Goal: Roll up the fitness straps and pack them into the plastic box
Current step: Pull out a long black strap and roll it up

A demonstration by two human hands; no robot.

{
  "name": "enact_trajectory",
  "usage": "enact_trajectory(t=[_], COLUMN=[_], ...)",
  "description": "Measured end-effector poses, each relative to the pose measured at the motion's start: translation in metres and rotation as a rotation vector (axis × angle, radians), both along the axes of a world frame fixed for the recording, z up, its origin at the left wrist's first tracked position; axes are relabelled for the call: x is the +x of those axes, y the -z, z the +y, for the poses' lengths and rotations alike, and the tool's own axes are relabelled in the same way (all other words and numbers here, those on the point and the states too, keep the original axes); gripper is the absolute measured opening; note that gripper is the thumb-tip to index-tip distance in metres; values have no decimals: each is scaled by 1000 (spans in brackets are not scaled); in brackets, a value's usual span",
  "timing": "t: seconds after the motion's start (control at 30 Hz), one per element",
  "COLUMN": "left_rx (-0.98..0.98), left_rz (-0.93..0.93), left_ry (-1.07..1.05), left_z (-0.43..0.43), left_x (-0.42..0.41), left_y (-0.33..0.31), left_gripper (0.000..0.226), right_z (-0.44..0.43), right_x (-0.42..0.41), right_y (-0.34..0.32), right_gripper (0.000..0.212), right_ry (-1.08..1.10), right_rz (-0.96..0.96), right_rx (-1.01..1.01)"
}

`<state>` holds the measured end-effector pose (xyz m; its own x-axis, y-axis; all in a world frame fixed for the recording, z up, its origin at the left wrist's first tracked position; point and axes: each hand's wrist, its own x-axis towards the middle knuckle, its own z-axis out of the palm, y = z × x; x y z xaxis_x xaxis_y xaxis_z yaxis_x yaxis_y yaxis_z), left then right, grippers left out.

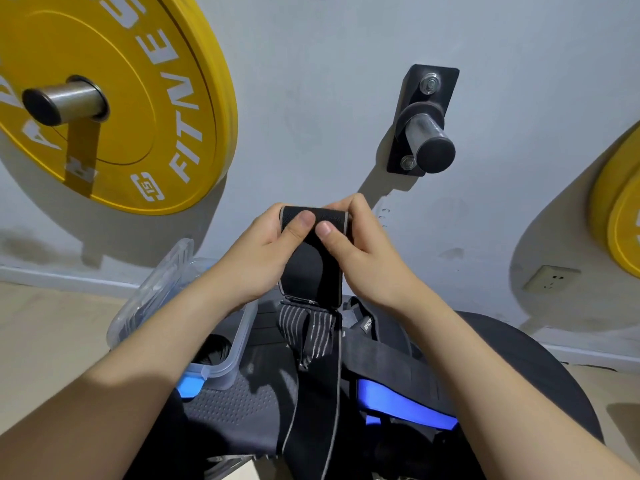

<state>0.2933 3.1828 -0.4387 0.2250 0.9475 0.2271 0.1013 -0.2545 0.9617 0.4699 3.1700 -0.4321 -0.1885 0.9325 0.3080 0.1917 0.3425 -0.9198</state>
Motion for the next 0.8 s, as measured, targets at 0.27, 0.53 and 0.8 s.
enact_trajectory(t=[0.27, 0.53, 0.8], left_rx=[85, -21, -6], left_rz=[11, -201, -165], left_ry=[30, 13, 5], left_z=[-3, 7, 10], left_x=[4, -3, -1], left_y=[2, 2, 6], left_gripper=[34, 40, 40], right_z=[6, 5, 3], right_x=[-5, -2, -5], right_y=[-1, 2, 0], right_gripper=[42, 23, 21], right_ry=[155, 32, 25], right_rz=[-47, 129, 196], right_rx=[-29, -81, 9])
